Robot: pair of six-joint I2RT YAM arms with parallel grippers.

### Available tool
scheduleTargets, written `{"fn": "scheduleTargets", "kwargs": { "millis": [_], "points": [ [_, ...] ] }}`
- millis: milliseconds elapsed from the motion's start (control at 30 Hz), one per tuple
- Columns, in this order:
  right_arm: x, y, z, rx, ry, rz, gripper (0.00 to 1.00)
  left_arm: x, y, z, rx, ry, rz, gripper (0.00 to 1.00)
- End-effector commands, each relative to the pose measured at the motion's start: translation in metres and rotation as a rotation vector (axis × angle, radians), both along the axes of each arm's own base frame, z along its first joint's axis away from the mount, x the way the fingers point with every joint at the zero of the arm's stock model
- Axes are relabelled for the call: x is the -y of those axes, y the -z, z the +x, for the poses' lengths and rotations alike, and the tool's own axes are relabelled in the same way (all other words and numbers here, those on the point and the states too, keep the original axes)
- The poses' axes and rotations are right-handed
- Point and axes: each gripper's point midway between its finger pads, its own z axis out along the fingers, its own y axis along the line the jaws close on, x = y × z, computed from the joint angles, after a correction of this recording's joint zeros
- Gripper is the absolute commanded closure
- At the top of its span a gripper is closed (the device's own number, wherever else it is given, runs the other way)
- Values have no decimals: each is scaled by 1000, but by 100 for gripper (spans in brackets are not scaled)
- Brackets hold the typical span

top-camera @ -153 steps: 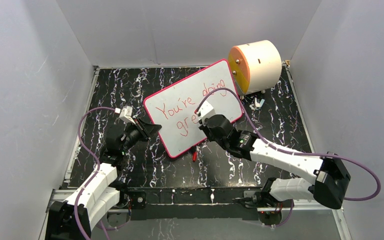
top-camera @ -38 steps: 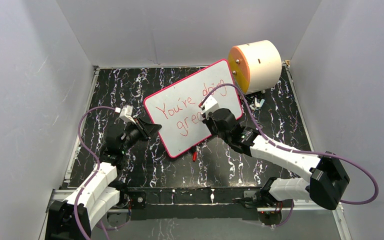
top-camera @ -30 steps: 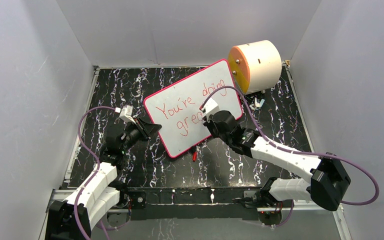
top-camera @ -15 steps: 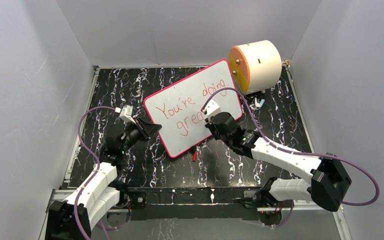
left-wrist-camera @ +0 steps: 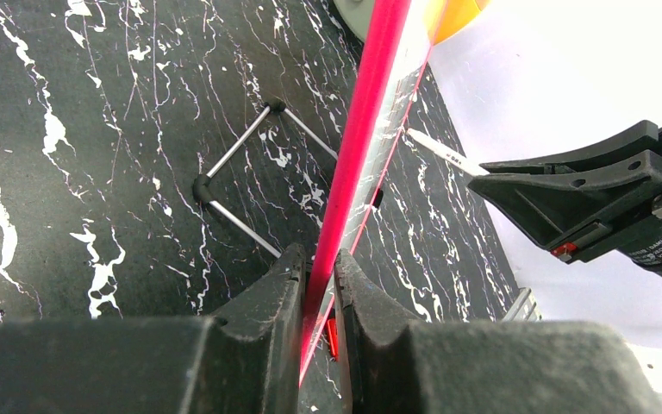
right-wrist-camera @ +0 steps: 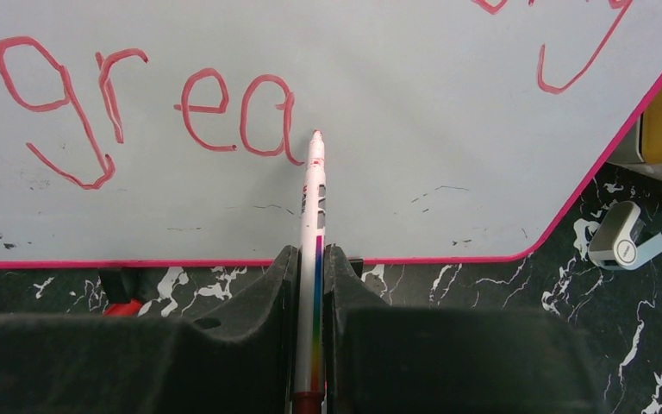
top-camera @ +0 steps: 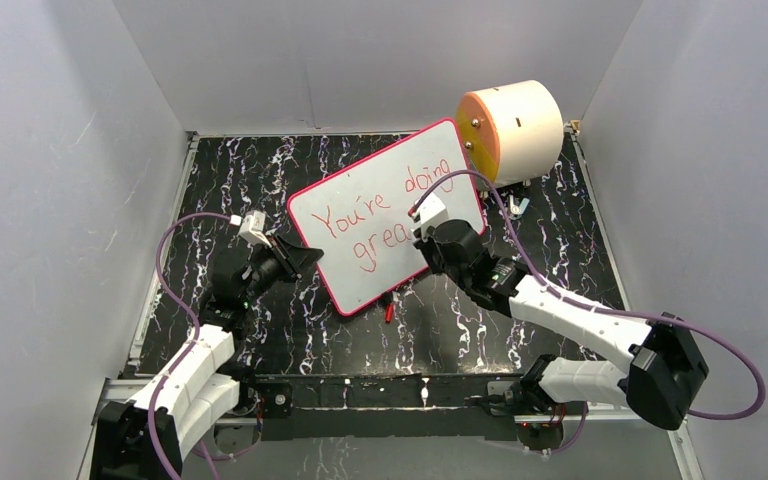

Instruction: Write a sentence on the whiteboard

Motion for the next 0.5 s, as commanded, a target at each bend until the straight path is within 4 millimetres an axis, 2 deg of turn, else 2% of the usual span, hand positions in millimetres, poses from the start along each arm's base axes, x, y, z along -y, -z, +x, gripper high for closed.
{"fn": "scheduleTargets", "kwargs": {
  "millis": [0,467],
  "points": [
    [-18,-33,13,75,-22,94,100,-8,7,5,-40,-50,25,100],
    [-22,-29,19,66,-23,90,100,-8,9,5,-47,-50,26,100]
  ]
}}
